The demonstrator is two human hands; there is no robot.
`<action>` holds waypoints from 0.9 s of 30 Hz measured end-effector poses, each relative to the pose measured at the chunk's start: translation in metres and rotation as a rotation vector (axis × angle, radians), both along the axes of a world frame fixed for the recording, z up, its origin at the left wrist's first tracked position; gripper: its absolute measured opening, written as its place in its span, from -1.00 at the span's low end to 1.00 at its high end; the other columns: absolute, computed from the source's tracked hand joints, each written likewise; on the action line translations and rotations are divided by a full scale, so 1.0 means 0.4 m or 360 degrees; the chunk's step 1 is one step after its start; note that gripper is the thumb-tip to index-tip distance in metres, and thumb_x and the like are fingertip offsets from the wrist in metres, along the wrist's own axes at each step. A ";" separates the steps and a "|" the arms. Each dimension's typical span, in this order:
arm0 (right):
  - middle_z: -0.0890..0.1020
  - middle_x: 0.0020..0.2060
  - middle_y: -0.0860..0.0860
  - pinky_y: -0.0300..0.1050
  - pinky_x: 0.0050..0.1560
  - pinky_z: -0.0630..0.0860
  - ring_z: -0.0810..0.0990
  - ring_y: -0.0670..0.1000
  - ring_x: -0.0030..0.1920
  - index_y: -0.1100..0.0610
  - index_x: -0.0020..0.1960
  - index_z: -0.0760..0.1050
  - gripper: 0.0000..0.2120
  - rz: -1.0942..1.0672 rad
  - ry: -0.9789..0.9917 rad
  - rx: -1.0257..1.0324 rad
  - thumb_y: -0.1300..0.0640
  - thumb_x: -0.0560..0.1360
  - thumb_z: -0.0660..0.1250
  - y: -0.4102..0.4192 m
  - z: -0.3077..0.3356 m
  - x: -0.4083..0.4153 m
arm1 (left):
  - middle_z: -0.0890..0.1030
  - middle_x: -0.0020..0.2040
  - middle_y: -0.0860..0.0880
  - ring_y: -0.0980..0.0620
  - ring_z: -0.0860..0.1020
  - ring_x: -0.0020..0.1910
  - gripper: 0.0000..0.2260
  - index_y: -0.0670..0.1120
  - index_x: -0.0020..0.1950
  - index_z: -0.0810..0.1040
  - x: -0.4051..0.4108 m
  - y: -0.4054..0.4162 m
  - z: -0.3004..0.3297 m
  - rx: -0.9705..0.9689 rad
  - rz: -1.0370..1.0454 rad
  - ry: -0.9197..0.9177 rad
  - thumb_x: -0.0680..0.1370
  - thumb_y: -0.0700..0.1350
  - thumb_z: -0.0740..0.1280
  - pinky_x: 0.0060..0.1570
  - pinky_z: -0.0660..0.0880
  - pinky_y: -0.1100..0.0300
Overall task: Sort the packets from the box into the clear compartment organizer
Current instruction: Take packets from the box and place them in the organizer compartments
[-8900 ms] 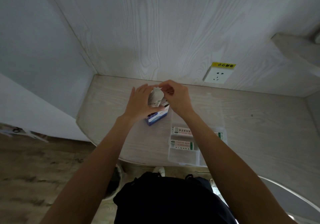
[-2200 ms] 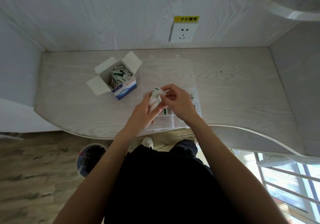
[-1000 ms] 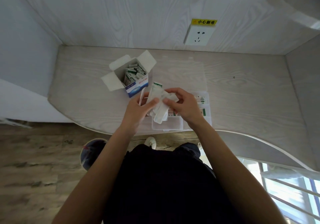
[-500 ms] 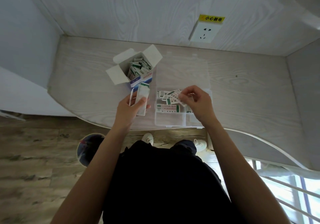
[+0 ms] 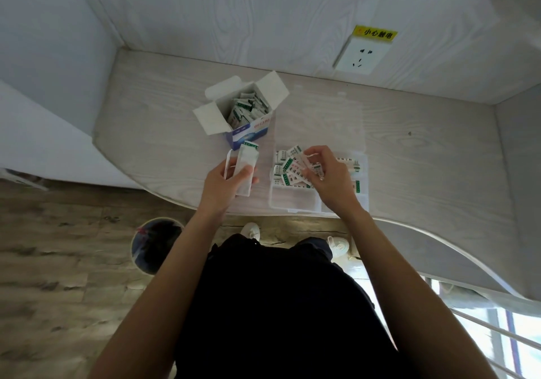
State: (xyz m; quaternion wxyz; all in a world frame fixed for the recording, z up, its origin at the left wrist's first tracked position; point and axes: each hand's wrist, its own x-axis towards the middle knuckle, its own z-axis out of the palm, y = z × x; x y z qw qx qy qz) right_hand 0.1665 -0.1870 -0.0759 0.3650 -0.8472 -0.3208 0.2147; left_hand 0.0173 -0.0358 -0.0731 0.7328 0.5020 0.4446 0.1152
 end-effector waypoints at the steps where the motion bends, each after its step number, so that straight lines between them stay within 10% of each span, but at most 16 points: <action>1: 0.59 -0.06 -0.11 -0.49 -0.14 0.43 0.52 -0.21 -0.08 0.12 0.13 0.45 -0.79 0.0028 -0.0033 -0.0011 0.24 0.50 0.34 0.000 -0.002 0.000 | 0.65 -0.12 -0.01 0.11 0.66 -0.25 -0.91 -0.02 -0.03 0.54 0.000 0.000 0.000 -0.0003 -0.0001 0.0003 0.52 -0.19 0.36 -0.21 0.59 0.26; 9: 0.64 0.04 -0.06 0.01 0.01 0.55 0.60 -0.03 0.02 0.04 0.19 0.50 -0.78 0.0301 -0.0395 -0.0282 0.18 0.56 0.25 -0.002 -0.022 -0.004 | 0.66 -0.09 -0.06 0.09 0.66 -0.22 -0.90 -0.01 -0.01 0.55 0.010 -0.001 -0.001 0.0013 -0.0031 0.0012 0.52 -0.19 0.36 -0.12 0.59 0.18; 27: 0.54 0.25 -0.02 -0.03 0.02 0.49 0.53 0.03 0.20 0.00 0.34 0.41 -0.68 0.0604 -0.0558 -0.0584 0.10 0.60 0.16 0.034 0.011 -0.033 | 0.67 -0.28 0.08 0.00 0.65 -0.12 -0.89 0.06 -0.13 0.56 0.020 -0.012 -0.005 0.0070 -0.0058 0.0061 0.51 -0.16 0.37 -0.05 0.56 0.10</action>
